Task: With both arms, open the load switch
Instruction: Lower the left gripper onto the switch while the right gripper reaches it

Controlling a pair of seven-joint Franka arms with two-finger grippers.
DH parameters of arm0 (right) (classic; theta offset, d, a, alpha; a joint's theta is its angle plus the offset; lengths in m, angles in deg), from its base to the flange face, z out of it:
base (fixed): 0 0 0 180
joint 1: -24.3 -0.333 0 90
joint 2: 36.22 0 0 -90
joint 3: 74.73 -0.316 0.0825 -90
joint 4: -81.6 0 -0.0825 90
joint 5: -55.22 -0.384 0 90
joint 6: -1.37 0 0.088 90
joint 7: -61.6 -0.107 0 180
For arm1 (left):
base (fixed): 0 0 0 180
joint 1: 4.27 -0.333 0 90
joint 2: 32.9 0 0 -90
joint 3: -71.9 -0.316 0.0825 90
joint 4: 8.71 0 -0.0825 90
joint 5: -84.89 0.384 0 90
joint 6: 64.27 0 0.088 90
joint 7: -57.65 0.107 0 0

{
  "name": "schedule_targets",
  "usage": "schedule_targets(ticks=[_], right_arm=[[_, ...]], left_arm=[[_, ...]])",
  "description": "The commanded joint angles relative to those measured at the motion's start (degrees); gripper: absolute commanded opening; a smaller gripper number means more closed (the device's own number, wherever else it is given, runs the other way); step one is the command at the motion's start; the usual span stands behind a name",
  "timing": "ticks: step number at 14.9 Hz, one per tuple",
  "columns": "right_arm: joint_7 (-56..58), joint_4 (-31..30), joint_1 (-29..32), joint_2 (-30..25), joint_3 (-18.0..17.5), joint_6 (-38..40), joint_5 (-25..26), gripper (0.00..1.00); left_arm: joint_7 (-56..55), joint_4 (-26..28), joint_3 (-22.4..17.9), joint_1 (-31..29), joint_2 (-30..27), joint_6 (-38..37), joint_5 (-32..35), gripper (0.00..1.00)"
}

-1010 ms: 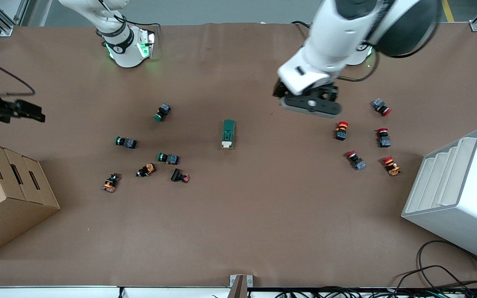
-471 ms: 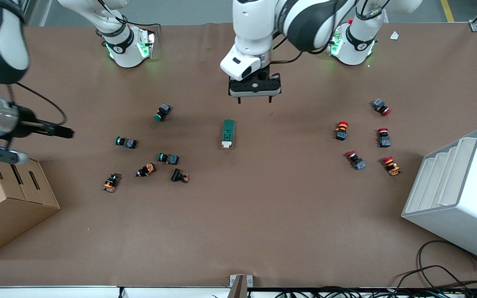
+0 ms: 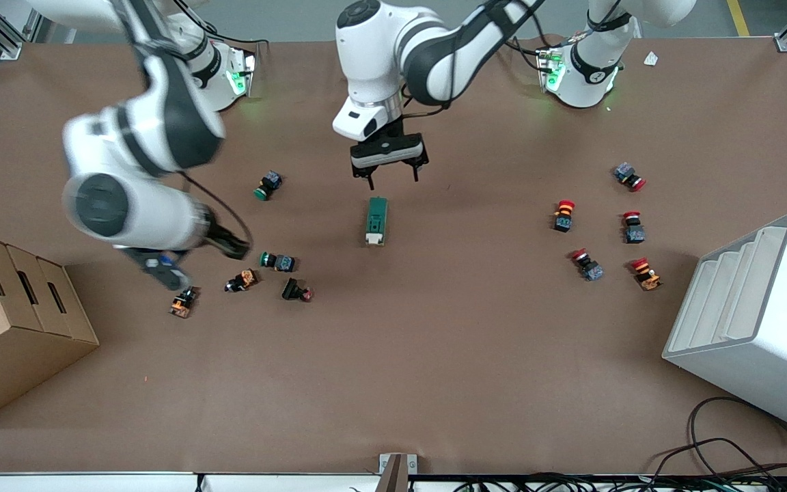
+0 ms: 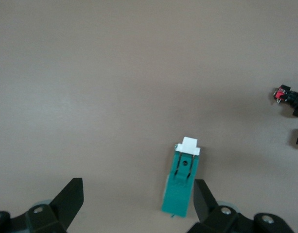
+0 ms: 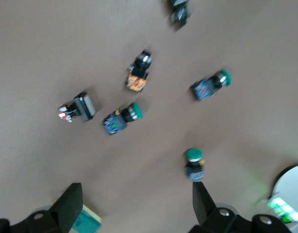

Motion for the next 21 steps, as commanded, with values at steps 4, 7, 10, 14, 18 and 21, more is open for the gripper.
schedule_targets(ticks=[4, 7, 10, 14, 18, 21], right_arm=[[-28.7, 12.4, -6.5, 15.2, 0.5, -2.1, -4.7, 1.0], [-37.4, 12.6, -9.3, 18.8, 0.5, -8.5, -7.3, 1.0], [-42.7, 12.6, -11.9, 21.4, 0.5, -13.0, -7.3, 1.0], [-45.4, 12.6, -14.1, 24.2, 0.5, -14.7, -7.4, 1.0], [-47.8, 12.6, -16.1, 25.7, 0.5, -14.6, -10.9, 1.0], [-48.1, 12.3, -17.0, 25.8, 0.5, -14.0, -11.5, 1.0]], left_arm=[[-25.3, -0.7, -0.1, 5.0, 10.8, 4.6, 21.9, 1.0], [-36.0, -0.6, -0.1, 6.3, 15.0, 4.6, 33.8, 1.0], [-41.1, -0.7, -0.1, 7.6, 16.8, 4.7, 37.6, 0.99], [-41.3, 1.0, -0.1, 7.6, 18.8, 4.7, 45.9, 0.98], [-44.5, 3.0, -0.2, 7.1, 19.1, 4.6, 53.0, 0.98], [-45.7, 3.2, -0.4, 7.1, 20.5, 4.6, 57.5, 0.98]])
